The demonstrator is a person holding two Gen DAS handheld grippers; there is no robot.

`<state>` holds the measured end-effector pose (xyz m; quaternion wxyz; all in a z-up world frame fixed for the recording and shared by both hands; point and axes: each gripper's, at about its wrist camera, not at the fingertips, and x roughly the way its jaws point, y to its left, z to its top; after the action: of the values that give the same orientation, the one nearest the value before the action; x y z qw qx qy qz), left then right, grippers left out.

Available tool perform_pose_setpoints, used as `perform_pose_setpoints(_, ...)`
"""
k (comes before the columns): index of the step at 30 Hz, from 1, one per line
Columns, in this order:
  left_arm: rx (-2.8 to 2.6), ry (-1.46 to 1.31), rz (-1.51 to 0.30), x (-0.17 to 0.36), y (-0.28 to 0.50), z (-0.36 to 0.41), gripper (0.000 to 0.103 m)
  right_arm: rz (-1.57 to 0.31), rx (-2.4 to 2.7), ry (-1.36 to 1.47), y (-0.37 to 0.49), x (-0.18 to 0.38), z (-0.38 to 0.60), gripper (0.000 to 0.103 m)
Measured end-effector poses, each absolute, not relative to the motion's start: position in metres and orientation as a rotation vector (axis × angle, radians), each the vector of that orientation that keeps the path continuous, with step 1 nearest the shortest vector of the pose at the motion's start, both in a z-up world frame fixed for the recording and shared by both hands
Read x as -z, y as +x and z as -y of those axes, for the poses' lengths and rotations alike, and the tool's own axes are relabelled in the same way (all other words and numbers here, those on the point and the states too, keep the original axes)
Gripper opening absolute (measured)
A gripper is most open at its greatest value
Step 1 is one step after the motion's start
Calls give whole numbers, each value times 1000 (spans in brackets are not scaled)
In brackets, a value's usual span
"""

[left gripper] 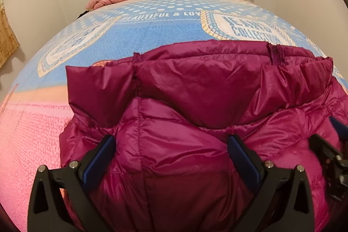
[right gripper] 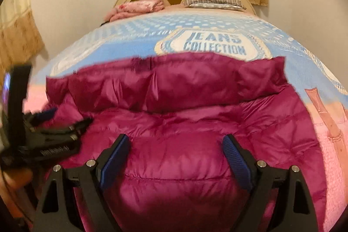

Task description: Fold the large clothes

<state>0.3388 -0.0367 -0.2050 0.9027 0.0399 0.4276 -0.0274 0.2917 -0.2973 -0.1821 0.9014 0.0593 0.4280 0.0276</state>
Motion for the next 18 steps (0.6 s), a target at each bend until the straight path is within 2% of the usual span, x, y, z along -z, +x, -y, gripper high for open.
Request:
perform_pose_setpoints(9,48,93,-885,204,339,39,103,-963,-32,72,306,196,290,92)
perform_pose_setpoints(18,63,78,-891,203,339,37,103,-947,-53,96,300,190,295,92)
